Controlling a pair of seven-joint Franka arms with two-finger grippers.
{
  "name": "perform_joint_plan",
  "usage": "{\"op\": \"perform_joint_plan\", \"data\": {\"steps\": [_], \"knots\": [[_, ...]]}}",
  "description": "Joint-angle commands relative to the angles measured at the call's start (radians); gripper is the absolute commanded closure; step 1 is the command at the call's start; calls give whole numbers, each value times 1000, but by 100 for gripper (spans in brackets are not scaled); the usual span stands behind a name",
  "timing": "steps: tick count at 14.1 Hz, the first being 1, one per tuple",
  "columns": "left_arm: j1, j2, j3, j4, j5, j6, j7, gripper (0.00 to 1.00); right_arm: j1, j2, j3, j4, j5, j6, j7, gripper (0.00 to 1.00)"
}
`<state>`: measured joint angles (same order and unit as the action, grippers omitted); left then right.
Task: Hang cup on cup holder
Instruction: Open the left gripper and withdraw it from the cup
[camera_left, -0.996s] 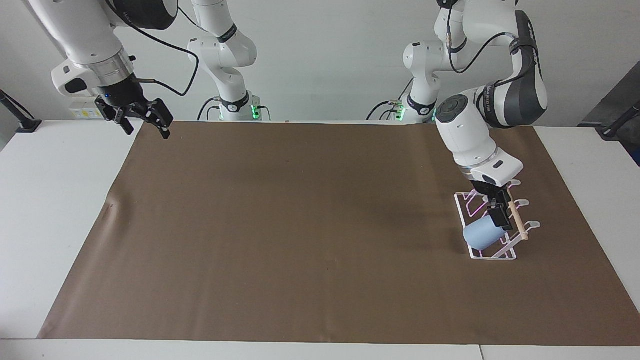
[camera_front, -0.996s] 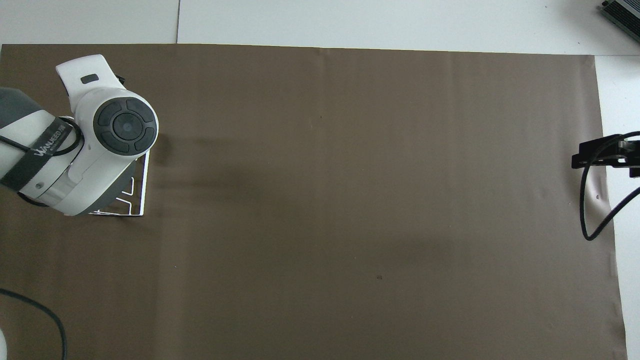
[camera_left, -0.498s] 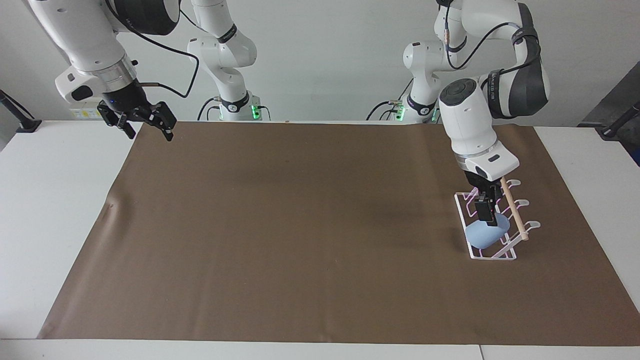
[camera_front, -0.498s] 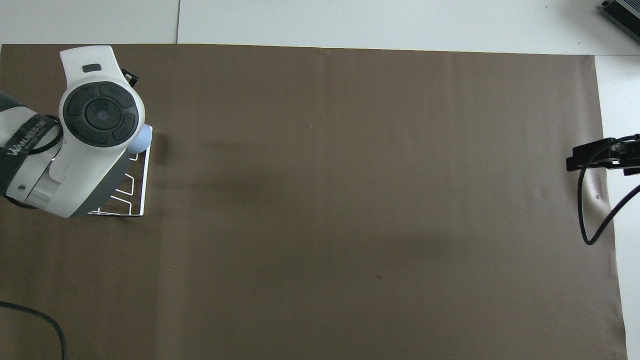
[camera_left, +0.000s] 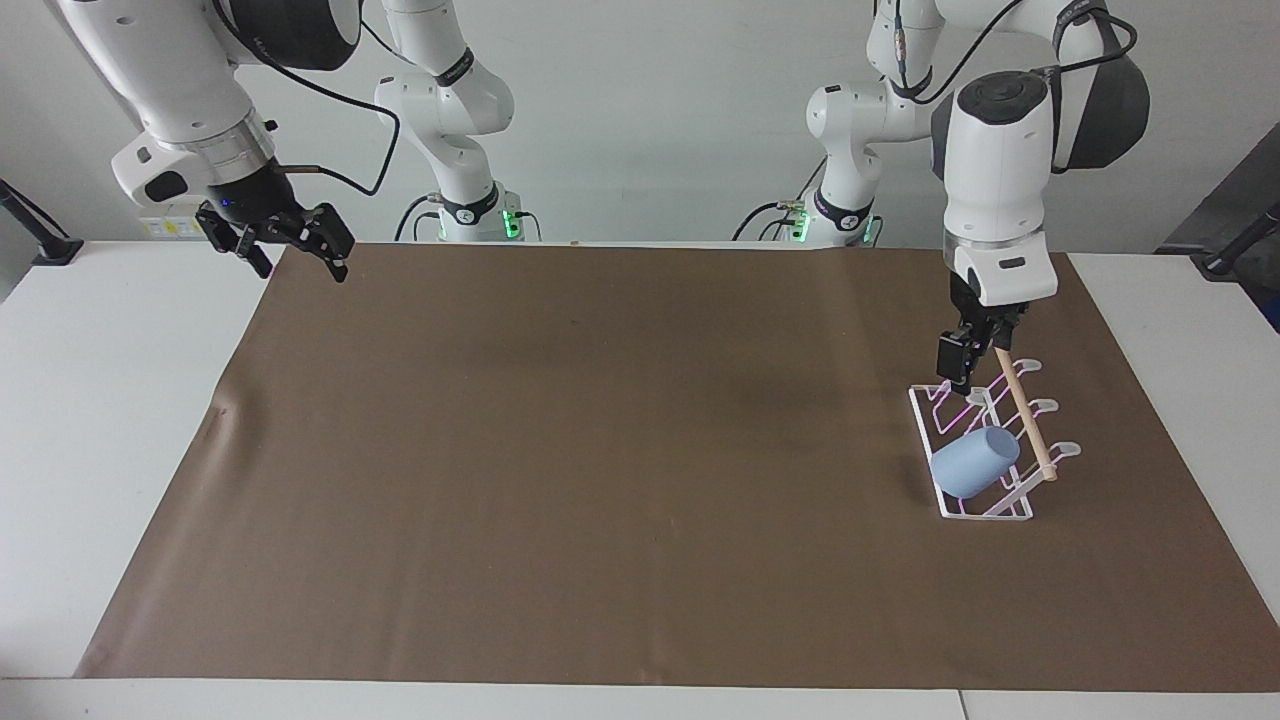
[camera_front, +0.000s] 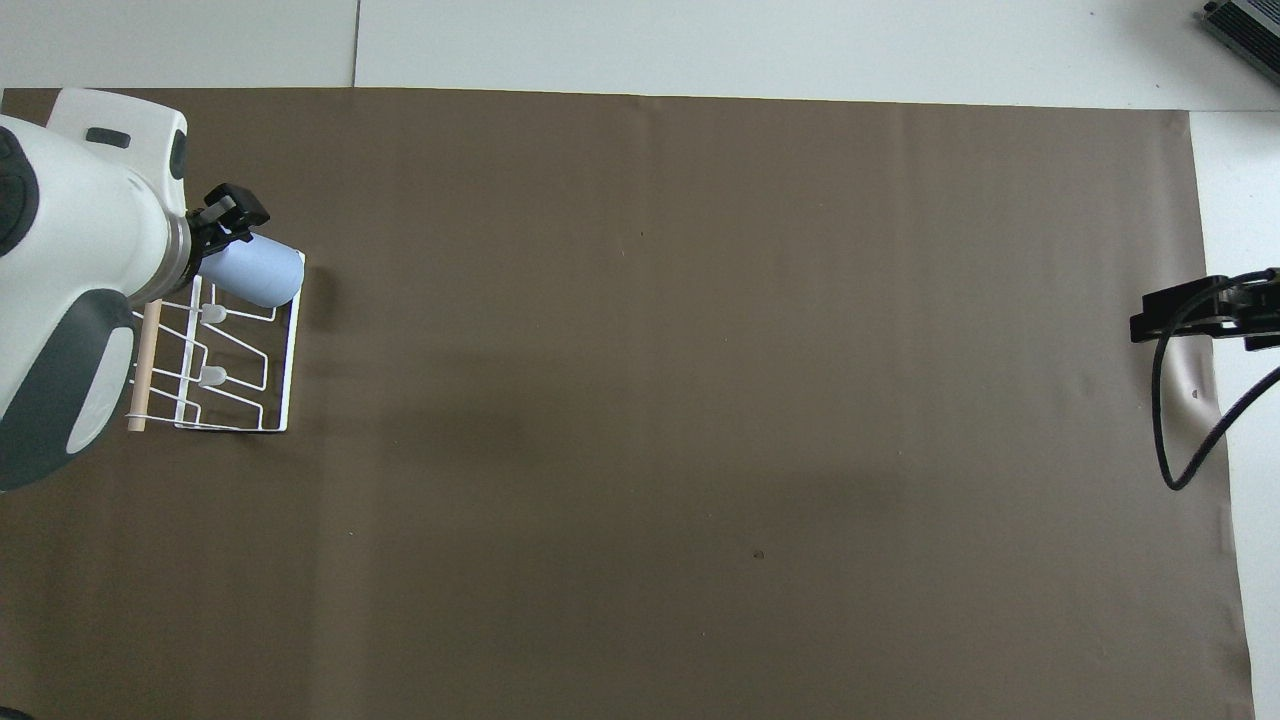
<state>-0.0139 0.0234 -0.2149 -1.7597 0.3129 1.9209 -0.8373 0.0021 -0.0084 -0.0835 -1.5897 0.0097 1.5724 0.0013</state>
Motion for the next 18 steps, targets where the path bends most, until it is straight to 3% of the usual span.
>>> {"op": "perform_joint_plan", "data": {"steps": [1, 7, 12, 16, 18], "knots": [[25, -39, 8, -9, -104, -88, 310, 0, -4, 2, 8, 10, -30, -9, -18, 0], [83, -39, 43, 65, -238, -255, 757, 0, 13, 1, 11, 10, -56, -9, -15, 0], [58, -94, 87, 51, -245, -367, 895, 0, 7, 1, 11, 8, -48, -9, -10, 0], [-34, -103, 195, 49, -301, -369, 899, 0, 4, 1, 10, 7, -44, -9, -10, 0], [-25, -103, 193, 54, -307, -367, 896, 0, 4, 1, 11, 7, -43, -11, -10, 0]]}}
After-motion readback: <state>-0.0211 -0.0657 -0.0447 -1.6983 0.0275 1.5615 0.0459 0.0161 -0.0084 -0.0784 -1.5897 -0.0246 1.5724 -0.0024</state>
